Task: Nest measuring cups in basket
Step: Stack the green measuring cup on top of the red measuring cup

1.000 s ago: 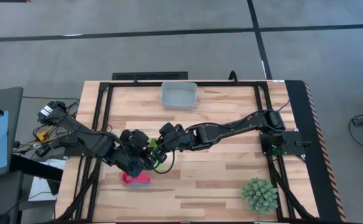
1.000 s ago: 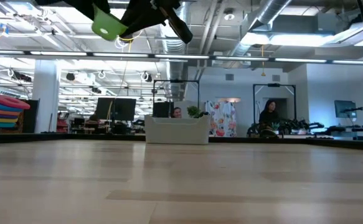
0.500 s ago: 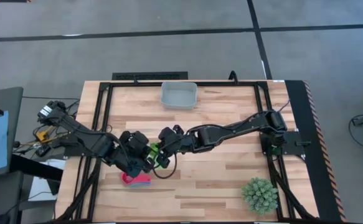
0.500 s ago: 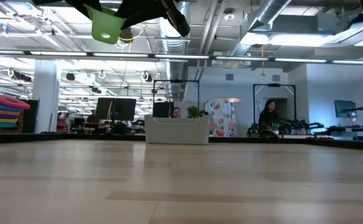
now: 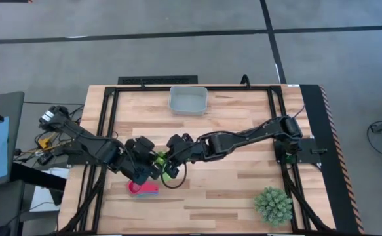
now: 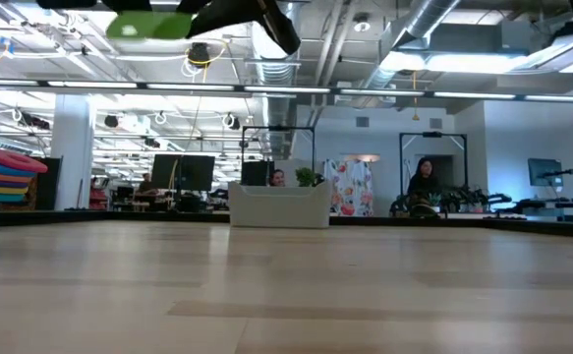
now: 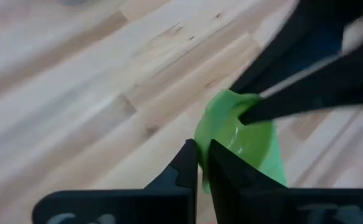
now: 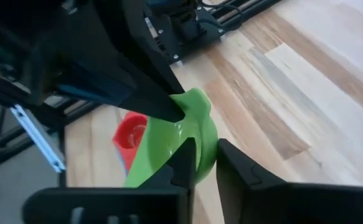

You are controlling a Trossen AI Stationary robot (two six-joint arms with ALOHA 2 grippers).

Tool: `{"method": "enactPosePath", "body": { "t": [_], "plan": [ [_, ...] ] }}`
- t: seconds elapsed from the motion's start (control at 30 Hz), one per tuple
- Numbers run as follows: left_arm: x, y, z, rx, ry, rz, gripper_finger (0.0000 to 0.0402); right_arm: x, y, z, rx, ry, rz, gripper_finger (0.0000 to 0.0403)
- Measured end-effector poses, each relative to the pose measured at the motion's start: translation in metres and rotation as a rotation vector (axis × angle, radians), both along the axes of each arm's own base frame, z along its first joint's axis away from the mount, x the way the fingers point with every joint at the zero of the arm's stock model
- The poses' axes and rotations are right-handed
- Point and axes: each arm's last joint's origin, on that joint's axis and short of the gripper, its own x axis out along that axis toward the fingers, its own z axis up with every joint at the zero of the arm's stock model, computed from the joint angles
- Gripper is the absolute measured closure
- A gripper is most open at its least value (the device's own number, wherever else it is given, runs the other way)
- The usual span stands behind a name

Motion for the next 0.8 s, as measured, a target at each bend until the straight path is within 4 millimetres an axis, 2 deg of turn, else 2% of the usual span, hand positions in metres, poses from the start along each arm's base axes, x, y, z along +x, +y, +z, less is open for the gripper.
{"method": "enactPosePath", "body": {
  "t": [0.17,0.3,0.5,0.67,0.8],
  "plan": [
    [-0.017,-0.009,0.0,-0.131,-0.024,0.159,0.0401,-0.008,-0.003,0.011,0.067,0.007,-0.032,0.0288],
    [-0.036,-0.02,-0.004,-0.193,0.035,0.243,0.0401,-0.012,-0.006,0.014,0.06,0.025,-0.048,0.0237],
    [-0.062,-0.035,-0.008,-0.295,0.111,0.371,0.0401,-0.026,-0.013,0.031,0.063,0.032,-0.069,0.018],
    [-0.058,-0.041,-0.014,-0.345,0.188,0.376,0.0401,-0.029,-0.017,0.032,0.066,0.052,-0.084,0.0169],
    [-0.053,-0.052,-0.03,-0.354,0.311,0.406,0.0401,-0.031,-0.018,0.031,0.063,0.077,-0.089,0.0174]
  ]
}}
